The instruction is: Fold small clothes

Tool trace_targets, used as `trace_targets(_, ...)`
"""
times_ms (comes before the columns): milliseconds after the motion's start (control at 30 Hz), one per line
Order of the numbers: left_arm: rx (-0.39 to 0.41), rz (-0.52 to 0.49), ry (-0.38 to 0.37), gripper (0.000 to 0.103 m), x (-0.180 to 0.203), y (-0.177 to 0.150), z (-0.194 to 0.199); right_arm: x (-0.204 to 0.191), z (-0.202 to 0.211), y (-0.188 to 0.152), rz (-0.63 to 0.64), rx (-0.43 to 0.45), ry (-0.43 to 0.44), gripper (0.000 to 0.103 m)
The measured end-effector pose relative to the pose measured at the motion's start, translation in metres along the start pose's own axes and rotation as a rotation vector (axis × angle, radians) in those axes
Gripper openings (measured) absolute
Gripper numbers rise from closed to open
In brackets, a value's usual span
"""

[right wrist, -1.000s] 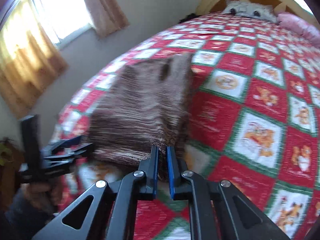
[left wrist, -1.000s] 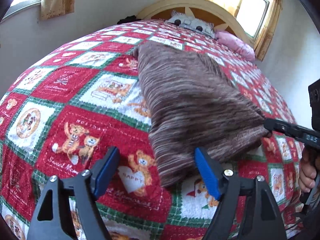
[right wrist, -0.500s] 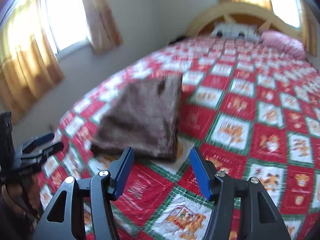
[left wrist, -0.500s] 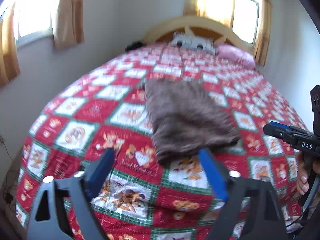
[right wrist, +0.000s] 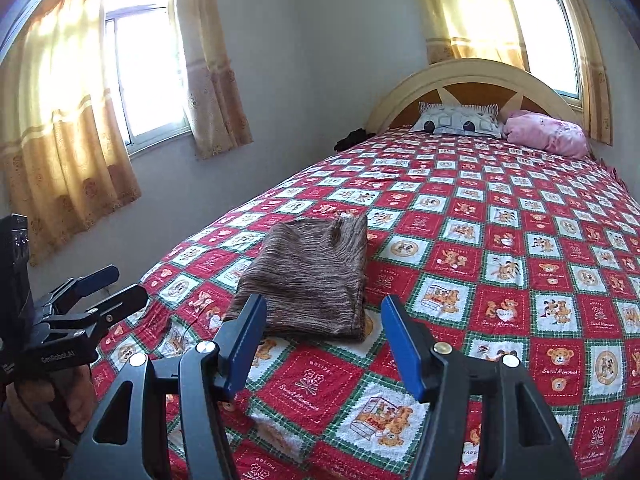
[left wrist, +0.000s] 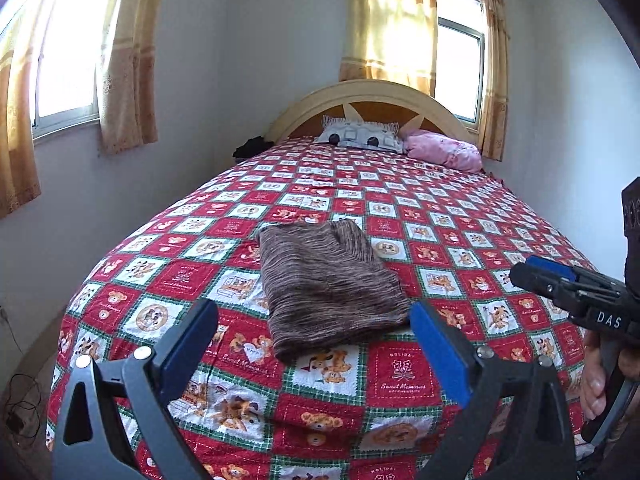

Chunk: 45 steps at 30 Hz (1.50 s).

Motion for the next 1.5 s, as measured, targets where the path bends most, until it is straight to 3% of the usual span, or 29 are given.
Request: trace_targets(1500,0.006,-0.005,0.03,0.103,-0.001,0.002,0.002,-0.009,0.014,-0.003,0.014,0.05,-0.016,0.066)
Point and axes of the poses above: each gripper's, at about its wrist camera, not at the fingertips, and z roughly against the way its jaws point, x to its right, y to its top, the point moved 3 cm from there along -z, roughly the way its jaws point, and after that the axes turned 4 degrees about y, right-handed, at the moved point
